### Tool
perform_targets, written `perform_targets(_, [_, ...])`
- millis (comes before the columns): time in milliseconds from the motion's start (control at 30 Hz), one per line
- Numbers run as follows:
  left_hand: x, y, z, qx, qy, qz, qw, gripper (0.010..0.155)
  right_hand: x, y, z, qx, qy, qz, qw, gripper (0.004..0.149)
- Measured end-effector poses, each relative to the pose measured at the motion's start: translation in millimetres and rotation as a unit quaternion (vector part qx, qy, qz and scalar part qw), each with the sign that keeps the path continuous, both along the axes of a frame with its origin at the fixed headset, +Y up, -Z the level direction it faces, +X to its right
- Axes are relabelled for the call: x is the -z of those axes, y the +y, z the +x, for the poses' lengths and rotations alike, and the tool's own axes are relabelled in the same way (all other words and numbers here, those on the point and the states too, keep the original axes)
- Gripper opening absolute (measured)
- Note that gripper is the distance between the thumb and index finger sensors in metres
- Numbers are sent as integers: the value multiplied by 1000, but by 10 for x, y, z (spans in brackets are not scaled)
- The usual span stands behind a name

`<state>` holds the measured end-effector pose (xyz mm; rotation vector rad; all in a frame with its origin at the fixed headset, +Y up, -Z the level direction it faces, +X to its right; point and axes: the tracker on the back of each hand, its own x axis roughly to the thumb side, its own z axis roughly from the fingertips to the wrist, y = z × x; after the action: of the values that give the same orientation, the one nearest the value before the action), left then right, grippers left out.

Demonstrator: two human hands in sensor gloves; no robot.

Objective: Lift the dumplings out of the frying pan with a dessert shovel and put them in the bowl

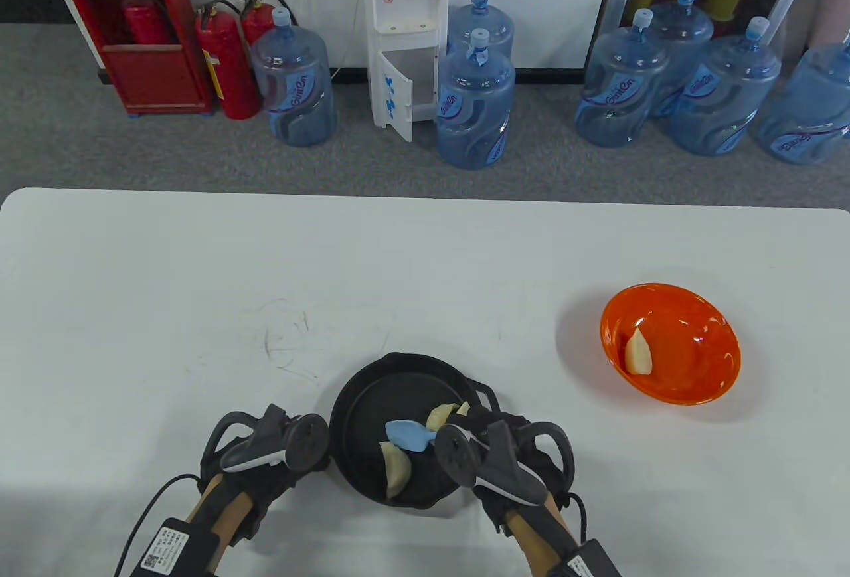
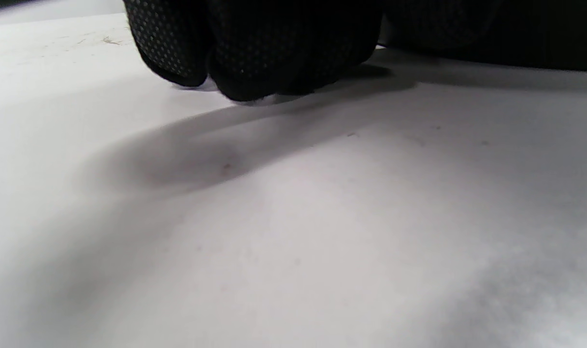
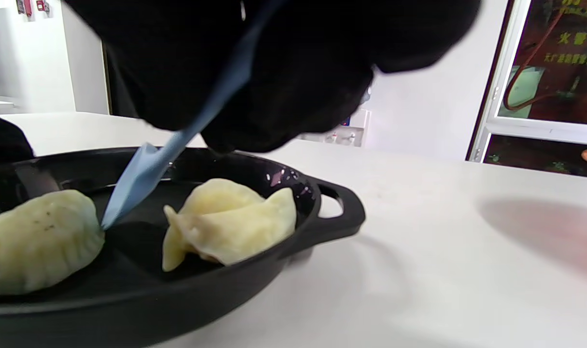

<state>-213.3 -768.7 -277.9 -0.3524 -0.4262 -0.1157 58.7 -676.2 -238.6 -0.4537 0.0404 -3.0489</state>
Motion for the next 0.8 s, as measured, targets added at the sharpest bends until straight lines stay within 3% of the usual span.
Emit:
perform_targets(200, [-4,0,-1,0,0,-2,1000,57,65,-99,43,27,28,-62,997,39])
perform_targets(800, [2,-2,-2,-1,2,-5,1000,57,236,-276,330,71,50,-161,983,38])
